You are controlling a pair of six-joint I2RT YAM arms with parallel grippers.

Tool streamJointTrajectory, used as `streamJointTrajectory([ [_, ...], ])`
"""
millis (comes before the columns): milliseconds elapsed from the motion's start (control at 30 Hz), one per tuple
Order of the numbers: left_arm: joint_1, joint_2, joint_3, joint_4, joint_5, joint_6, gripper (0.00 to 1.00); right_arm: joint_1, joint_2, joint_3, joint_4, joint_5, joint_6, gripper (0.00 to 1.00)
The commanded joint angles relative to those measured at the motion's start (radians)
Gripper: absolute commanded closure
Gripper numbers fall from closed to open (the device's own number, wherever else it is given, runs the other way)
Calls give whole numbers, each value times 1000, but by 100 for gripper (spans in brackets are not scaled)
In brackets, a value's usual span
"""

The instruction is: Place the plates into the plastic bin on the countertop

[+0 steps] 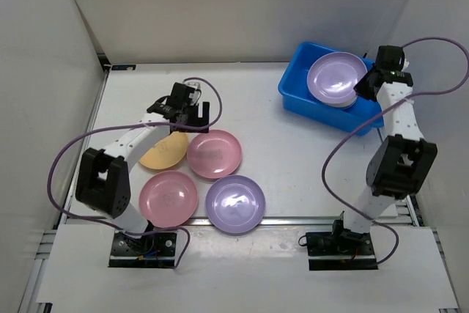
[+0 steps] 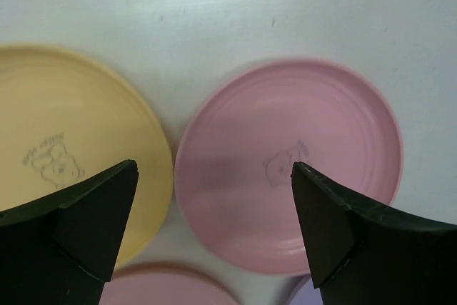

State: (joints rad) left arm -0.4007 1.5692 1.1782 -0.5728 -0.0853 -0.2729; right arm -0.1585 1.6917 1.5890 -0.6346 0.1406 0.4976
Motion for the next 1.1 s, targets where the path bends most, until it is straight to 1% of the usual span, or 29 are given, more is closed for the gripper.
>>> streamJointTrajectory([
  [0, 6, 69, 102, 17, 44, 141, 1, -15, 100, 130, 52, 0, 85, 100],
  [33, 11, 109, 135, 21, 71, 165, 1, -16, 155, 150, 52, 11, 97, 100],
  [100, 17, 155, 175, 18, 81, 217, 1, -16, 204, 190, 58, 43, 152, 100],
  [133, 17, 179, 217, 21, 122, 269, 1, -21, 229, 206, 58, 62, 171, 100],
  [233, 19, 277, 290, 14, 171, 401, 1, -22, 321, 242, 81, 80, 263, 100],
  [267, 17, 290, 300, 13, 183, 432, 1, -21, 339, 249, 87, 83, 278, 100],
  [300, 20, 302, 316, 20, 214, 493, 1, -19, 351, 256, 104, 105, 315, 100],
  [433, 19, 357, 366, 14, 269, 595, 1, -19, 419, 330, 95, 132, 367, 99],
  [500, 19, 382, 383, 14, 294, 635, 1, -21, 456, 350, 82, 123, 374, 88],
  [533, 19, 394, 389, 8, 303, 650, 1, -21, 480, 374, 85, 114, 374, 87],
  [633, 19, 434, 408, 11, 288, 684, 1, -22, 511, 405, 64, 87, 361, 76],
  [667, 19, 452, 426, 8, 270, 689, 1, -23, 526, 417, 52, 82, 355, 61],
  [733, 20, 477, 451, -8, 263, 699, 1, -22, 536, 431, 46, 50, 337, 43],
  [767, 19, 501, 478, -22, 275, 705, 1, -23, 530, 430, 39, 44, 328, 30],
  [800, 22, 511, 488, -28, 282, 715, 1, -19, 523, 427, 33, 44, 319, 24],
  [900, 20, 546, 521, -35, 288, 742, 1, -22, 484, 411, 30, 25, 286, 16],
  [1067, 23, 603, 566, -102, 343, 813, 1, 0, 361, 332, 70, -6, 187, 13],
])
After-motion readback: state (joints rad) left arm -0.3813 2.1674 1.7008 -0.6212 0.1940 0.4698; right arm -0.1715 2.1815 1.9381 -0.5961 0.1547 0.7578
